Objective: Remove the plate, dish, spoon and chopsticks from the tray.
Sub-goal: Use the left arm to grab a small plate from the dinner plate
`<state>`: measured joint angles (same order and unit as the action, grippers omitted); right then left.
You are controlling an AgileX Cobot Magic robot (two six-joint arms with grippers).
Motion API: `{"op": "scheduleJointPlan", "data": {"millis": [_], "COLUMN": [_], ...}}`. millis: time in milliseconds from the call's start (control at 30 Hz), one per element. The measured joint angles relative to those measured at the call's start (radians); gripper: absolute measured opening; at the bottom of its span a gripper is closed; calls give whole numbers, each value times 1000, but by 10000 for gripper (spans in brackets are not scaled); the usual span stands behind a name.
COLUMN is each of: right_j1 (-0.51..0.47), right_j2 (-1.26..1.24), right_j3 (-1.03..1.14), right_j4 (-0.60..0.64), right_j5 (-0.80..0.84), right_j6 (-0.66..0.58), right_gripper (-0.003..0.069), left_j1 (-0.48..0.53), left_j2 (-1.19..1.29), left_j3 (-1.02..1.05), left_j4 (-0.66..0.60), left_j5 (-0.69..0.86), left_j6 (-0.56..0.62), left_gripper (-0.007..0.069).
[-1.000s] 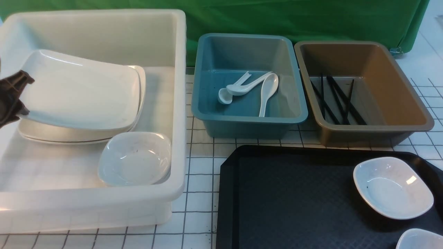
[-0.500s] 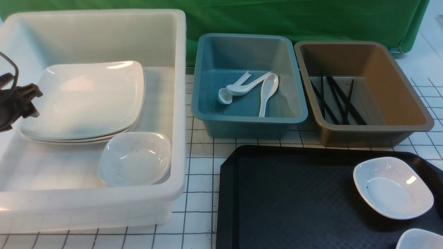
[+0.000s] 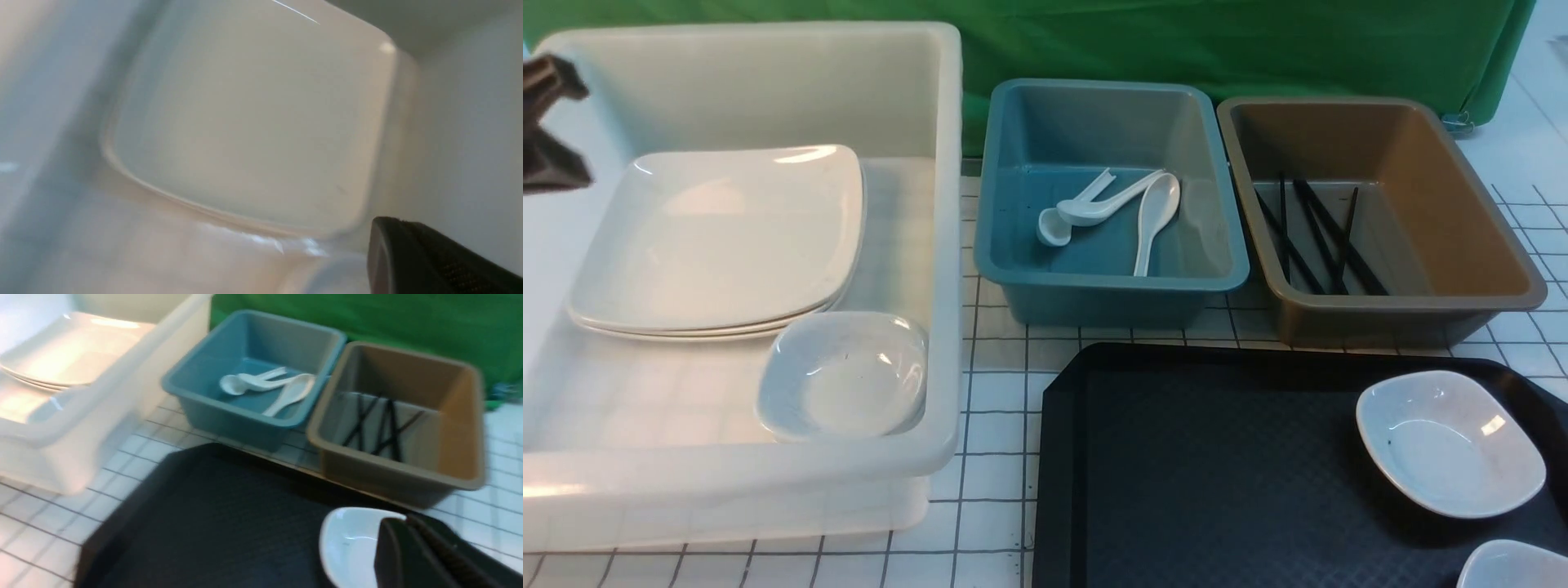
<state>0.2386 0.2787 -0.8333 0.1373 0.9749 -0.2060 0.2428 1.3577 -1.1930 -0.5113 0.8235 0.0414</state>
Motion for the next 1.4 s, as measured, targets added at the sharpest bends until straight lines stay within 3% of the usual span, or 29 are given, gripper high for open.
{"op": "scheduleJointPlan", "data": {"millis": [133,333,367,400,533,633,833,967,1233,1400], "right_j1": [0,0,0,0,0,0,0,0,0,0], "right_j2": [0,0,0,0,0,0,-21,-55,-107,-108], "right_j3": [-16,-16,-16,-16,-17,-18,-18,-21,-22,-22], "right_j4": [-49,-67,-67,-67,-69,-70,-85,-117,-137,-137], "right_j5": [39,56,56,56,57,57,57,57,52,51], "right_j6": [12,19,19,19,31,42,46,46,46,46], "right_gripper": [8,8,8,8,8,8,8,8,8,8], "left_j1": [-168,-580,-595,-726,-933,-1029,-1167,-1216,-1249,-1255], "left_j2": [-18,53,58,109,254,380,644,795,983,1031], "left_j3": [-7,-7,-7,-8,-47,-128,-420,-618,-849,-875], "left_j4": [-113,-137,-139,-140,-140,-140,-116,-72,-32,31], "left_j5": [115,81,78,48,20,36,72,112,130,129], "left_j6": [59,27,27,12,-24,-51,-79,-106,-120,-210], "left_gripper": [-7,-1,-1,6,57,119,292,351,364,365]}}
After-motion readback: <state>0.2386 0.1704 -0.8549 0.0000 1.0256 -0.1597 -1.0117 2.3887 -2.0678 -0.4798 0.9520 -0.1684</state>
